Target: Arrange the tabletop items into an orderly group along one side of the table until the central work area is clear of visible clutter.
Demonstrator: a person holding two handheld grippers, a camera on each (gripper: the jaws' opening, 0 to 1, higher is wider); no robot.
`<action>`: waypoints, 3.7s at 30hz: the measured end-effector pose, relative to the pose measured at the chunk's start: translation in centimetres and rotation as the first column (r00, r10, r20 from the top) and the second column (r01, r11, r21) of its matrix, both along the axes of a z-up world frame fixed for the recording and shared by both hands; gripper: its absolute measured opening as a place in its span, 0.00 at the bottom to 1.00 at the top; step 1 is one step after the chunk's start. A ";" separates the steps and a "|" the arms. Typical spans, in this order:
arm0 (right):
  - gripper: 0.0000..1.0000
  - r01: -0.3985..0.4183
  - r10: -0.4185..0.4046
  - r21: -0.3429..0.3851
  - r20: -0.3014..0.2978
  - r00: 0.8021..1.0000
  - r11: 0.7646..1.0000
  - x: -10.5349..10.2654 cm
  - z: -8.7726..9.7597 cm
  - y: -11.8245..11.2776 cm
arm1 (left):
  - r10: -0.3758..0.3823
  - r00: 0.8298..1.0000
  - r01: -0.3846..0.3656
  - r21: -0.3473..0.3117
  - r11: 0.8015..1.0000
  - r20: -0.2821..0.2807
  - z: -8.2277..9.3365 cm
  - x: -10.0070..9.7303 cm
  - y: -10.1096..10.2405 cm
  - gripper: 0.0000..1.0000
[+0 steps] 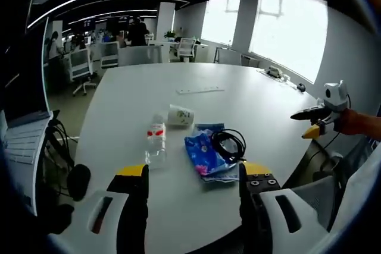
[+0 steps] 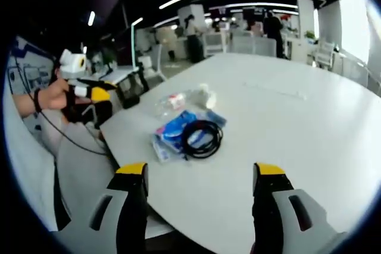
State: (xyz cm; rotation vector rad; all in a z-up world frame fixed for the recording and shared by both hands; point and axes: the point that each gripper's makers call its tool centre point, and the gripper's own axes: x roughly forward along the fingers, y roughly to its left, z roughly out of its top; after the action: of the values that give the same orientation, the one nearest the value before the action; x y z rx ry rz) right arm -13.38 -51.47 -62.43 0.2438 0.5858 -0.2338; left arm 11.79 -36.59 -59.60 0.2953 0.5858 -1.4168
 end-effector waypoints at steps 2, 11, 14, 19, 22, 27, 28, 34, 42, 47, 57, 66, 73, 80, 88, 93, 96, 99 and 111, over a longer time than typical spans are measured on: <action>0.69 0.001 -0.001 0.007 0.003 1.000 1.000 0.0 -0.1 0.1 | -0.002 1.000 0.002 0.000 1.000 0.000 0.0 -0.1 0.0 0.62; 0.69 -0.009 0.009 0.012 0.000 1.000 1.000 0.1 -0.2 0.5 | 0.002 1.000 -0.002 0.003 1.000 -0.007 -0.2 -0.4 0.2 0.62; 0.68 -0.008 0.008 0.014 0.002 1.000 1.000 0.1 -0.1 0.4 | 0.004 1.000 -0.004 0.007 1.000 -0.006 -0.3 -0.3 0.3 0.62; 0.68 -0.002 0.002 0.013 0.013 1.000 1.000 0.3 0.2 0.3 | 0.013 1.000 -0.013 -0.003 1.000 -0.011 -0.1 -0.1 0.2 0.62; 0.68 -0.009 0.009 0.011 0.006 1.000 1.000 0.3 0.0 0.5 | 0.016 1.000 -0.017 -0.006 1.000 -0.013 0.0 -0.1 0.1 0.62; 0.68 -0.007 0.007 0.019 0.004 1.000 1.000 0.2 -0.2 0.6 | 0.012 1.000 -0.013 -0.005 1.000 -0.019 -0.2 -0.3 0.1 0.62; 0.68 -0.006 0.006 0.020 0.004 1.000 1.000 0.2 -0.1 0.6 | 0.011 1.000 -0.011 -0.004 1.000 -0.020 -0.2 -0.4 0.1 0.62; 0.68 0.000 0.000 0.025 0.006 1.000 1.000 0.1 -0.2 0.8 | 0.004 1.000 -0.004 0.000 1.000 -0.022 -0.5 -0.8 0.2 0.62; 0.68 -0.005 0.004 0.029 0.002 1.000 1.000 0.0 -0.3 1.1 | 0.005 1.000 -0.005 0.001 1.000 -0.025 -0.6 -0.9 0.3 0.62; 0.67 -0.003 0.003 0.034 -0.001 1.000 0.999 0.0 -0.4 1.2 | 0.010 1.000 -0.010 0.005 1.000 -0.030 -0.8 -0.8 0.5 0.62; 0.65 -0.003 0.004 0.058 -0.014 1.000 0.998 -0.2 -1.1 1.9 | 0.056 0.995 -0.055 0.019 0.998 -0.086 -2.1 -0.3 0.7 0.59; 0.65 0.010 -0.008 0.073 -0.027 1.000 0.997 -0.3 -1.4 2.4 | 0.073 0.988 -0.065 0.069 0.996 -0.134 -4.3 0.5 0.0 0.57; 0.64 0.008 -0.006 0.081 -0.030 1.000 0.997 -0.1 -1.8 2.9 | 0.077 0.986 -0.066 0.080 0.995 -0.148 -5.0 1.4 -1.6 0.56; 0.61 0.022 -0.020 0.095 -0.027 0.999 0.995 0.5 -2.1 3.0 | 0.100 0.983 -0.086 0.091 0.992 -0.156 -5.4 2.7 -3.0 0.54; 0.61 0.022 -0.018 0.111 -0.039 0.999 0.994 1.0 -2.6 3.3 | 0.126 0.978 -0.108 0.113 0.988 -0.169 -6.8 4.8 -5.3 0.53; 0.62 -0.009 0.017 0.121 -0.066 0.998 0.993 1.1 -3.4 4.2 | 0.129 0.978 -0.110 0.120 0.987 -0.163 -7.1 5.4 -6.8 0.52; 0.62 -0.019 0.029 0.136 -0.073 0.997 0.991 1.3 -3.8 4.5 | 0.127 0.980 -0.108 0.124 0.986 -0.155 -7.3 5.7 -7.7 0.52; 0.63 -0.040 0.052 0.141 -0.081 0.995 0.989 1.6 -4.0 4.9 | 0.122 0.981 -0.103 0.129 0.986 -0.151 -7.5 6.0 -8.7 0.52; 0.62 -0.030 0.042 0.152 -0.073 0.996 0.988 2.0 -4.0 3.8 | 0.109 0.987 -0.090 0.160 0.983 -0.117 -8.7 7.7 -12.5 0.51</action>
State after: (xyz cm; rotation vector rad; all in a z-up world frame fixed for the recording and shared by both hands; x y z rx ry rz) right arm -11.40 -47.62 -66.44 0.3719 0.6838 -0.1640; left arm 19.45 -49.14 -68.34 0.2976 0.8052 -1.3016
